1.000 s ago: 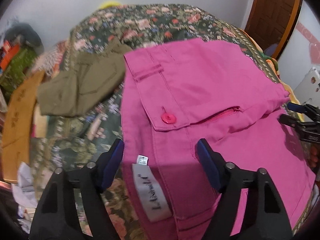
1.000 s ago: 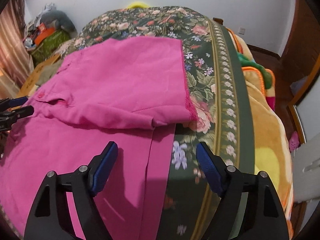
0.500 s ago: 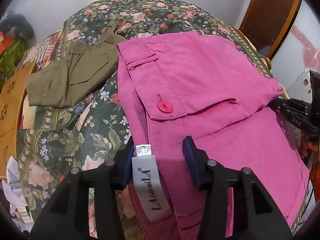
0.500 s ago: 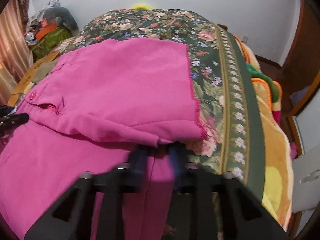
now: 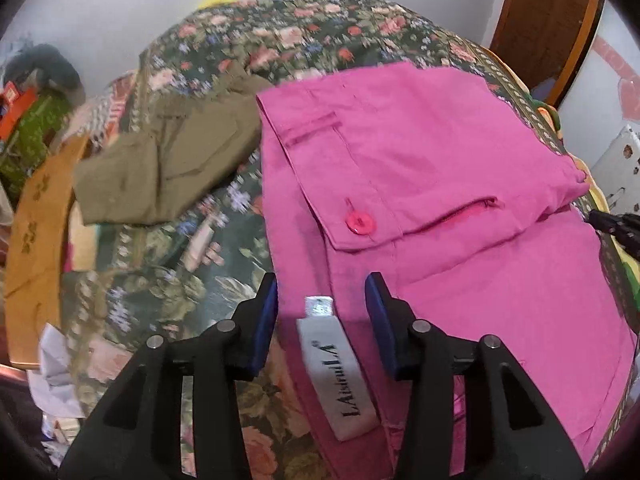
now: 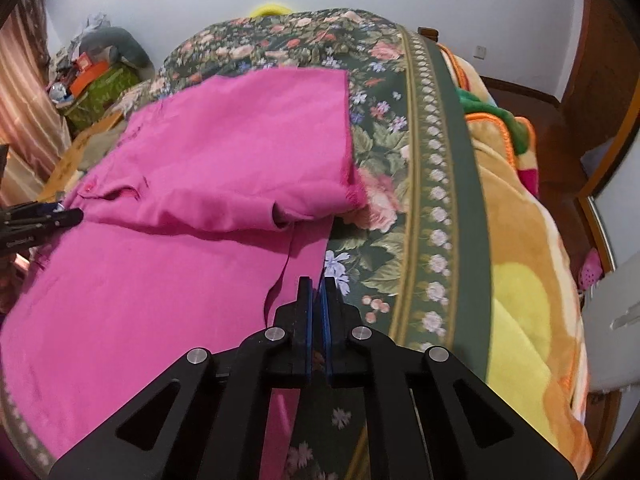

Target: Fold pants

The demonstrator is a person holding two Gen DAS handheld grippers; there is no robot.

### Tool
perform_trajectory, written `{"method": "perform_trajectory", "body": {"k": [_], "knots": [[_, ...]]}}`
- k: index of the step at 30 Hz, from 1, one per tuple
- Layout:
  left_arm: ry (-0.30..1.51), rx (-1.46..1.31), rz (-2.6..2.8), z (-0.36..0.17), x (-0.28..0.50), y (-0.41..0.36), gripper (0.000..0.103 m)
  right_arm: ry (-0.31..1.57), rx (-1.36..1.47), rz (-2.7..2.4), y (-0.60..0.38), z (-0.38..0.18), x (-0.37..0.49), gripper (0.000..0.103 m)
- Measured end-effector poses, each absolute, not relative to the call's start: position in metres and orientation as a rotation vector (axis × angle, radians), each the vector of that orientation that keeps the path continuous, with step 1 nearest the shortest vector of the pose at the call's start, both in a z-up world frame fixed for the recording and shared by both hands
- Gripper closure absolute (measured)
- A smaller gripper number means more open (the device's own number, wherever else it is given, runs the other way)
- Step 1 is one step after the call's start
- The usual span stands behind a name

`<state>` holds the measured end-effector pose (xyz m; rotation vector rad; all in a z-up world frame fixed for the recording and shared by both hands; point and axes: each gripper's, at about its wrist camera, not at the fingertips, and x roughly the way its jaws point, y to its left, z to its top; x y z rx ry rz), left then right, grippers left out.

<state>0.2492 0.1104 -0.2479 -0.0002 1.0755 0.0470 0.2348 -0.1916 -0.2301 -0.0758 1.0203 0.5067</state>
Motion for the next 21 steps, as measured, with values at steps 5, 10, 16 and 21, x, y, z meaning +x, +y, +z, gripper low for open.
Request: {"method": "perform_trajectory", "body": {"k": [5,10,16,21], "knots": [[1.001,-0.035,0.045,-0.219,0.265,0.123,0.055,0.948,-0.024,0.501,-0.199,-0.202,0.251,0.059],[0.984,-0.013,0.063,-0.214,0.31,0.133,0.051,0.889,-0.002,0.502,-0.191,-0.186,0.284,0.05],[1.022,-0.063,0.079,-0.236,0.371,0.155,0.051,0.896,0.001,0.529,-0.166,-0.196,0.345,0.05],[1.039,-0.13,0.036,-0.256,0.4,0.166,0.051,0.956,-0.013,0.552,-0.147,-0.223,0.402,0.05]]}}
